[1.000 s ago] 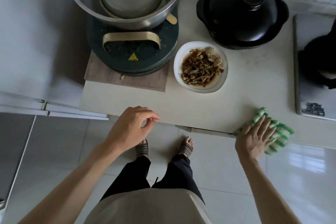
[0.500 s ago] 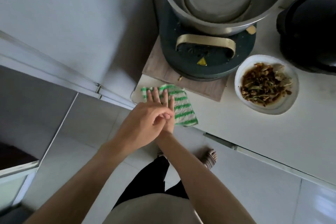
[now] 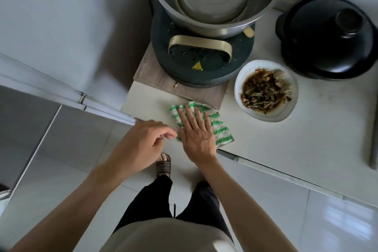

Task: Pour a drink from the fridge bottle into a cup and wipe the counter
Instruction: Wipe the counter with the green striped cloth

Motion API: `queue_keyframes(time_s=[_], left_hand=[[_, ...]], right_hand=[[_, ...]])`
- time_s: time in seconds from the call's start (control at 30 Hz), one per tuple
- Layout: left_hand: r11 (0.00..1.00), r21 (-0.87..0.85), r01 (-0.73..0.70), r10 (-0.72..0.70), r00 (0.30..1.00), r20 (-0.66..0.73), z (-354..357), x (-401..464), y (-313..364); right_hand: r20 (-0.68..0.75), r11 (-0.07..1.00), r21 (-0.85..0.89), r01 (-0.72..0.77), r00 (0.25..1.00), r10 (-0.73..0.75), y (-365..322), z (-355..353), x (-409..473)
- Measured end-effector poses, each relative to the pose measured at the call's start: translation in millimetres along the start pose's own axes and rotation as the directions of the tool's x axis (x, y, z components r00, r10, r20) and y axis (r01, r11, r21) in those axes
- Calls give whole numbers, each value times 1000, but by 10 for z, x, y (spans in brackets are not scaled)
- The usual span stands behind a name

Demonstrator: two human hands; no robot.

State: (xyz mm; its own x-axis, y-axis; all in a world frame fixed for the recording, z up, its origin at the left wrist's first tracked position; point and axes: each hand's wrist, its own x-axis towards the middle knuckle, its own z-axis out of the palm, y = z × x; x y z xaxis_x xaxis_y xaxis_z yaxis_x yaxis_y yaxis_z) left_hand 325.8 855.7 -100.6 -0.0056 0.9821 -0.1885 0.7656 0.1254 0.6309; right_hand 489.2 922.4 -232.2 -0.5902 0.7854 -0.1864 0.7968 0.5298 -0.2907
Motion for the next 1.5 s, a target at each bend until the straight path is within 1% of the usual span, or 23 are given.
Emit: queue_keyframes(time_s=[0.03,0.1,0.17,0.2,0.27,0.33,0.47,0.5,0.53,0.63,0.7,0.73,0.77,0.8,0.87,0.97,1.03,1.13,1.27,1.33,1.4,1.43,1.5], left_hand=[[1000,-1,-3,3,1000,10,46,40,60],[999,19,-37,36,998,43,144,127,201],[995,44,-94,91,993,70,203,216,305],[991,52,-120,116,990,74,233,262,360],[986,70,-149,143,987,79,272,364,484],[983,85,-164,157,985,77,264,442,570],[978,99,-182,176,982,65,264,616,736],[979,96,-181,175,982,66,265,645,772],[979,92,-180,173,982,72,261,664,801],[981,89,-170,164,984,70,249,686,861],[983,83,-166,162,985,55,244,658,872],[983,86,-164,161,986,47,239,631,865],[983,93,-157,153,987,45,232,597,843],[984,103,-148,144,988,52,221,549,824],[983,123,-136,130,990,58,187,464,764],[985,127,-116,109,992,58,135,422,692],[985,131,-116,107,992,74,142,421,691],[983,123,-135,123,987,100,216,453,757],[981,87,-172,162,980,112,358,545,911],[980,80,-184,174,978,119,413,570,1005],[976,76,-204,195,975,111,444,579,1083],[975,74,-210,201,973,110,448,582,1106],[975,78,-207,197,973,119,441,586,1129]], right_hand=[[-24,999,-25,-31,999,31,207,-14,-168],[-102,978,-52,-200,976,194,772,-46,-625],[-142,917,-34,-398,910,389,1329,-80,-1035],[-145,867,-1,-498,858,493,1602,-91,-1252],[-164,725,117,-679,707,688,2117,-191,-1661],[-144,594,204,-778,576,805,2414,-258,-1876],[-87,404,293,-867,396,914,2175,-277,-1594],[-78,414,313,-855,411,908,1985,-263,-1447],[-81,461,314,-830,460,884,1748,-246,-1299],[-79,694,250,-675,700,710,912,-152,-863],[-22,875,180,-449,888,460,286,-77,-614],[20,943,142,-302,953,303,-15,-34,-521],[67,976,123,-178,983,171,-265,0,-443],[117,987,117,-106,989,92,-428,30,-390],[162,995,91,-44,986,29,-497,60,-318],[123,990,1,140,983,-139,-140,31,-265],[122,987,49,152,980,-157,171,-29,-324],[7,987,134,-89,996,89,726,-187,-563],[-54,934,140,-329,939,339,1701,-375,-1018],[-70,866,169,-470,871,486,2189,-467,-1199],[-64,750,217,-625,758,650,2616,-567,-1360],[-51,705,226,-672,715,698,2782,-630,-1430],[-43,671,205,-713,678,733,2979,-709,-1557]])
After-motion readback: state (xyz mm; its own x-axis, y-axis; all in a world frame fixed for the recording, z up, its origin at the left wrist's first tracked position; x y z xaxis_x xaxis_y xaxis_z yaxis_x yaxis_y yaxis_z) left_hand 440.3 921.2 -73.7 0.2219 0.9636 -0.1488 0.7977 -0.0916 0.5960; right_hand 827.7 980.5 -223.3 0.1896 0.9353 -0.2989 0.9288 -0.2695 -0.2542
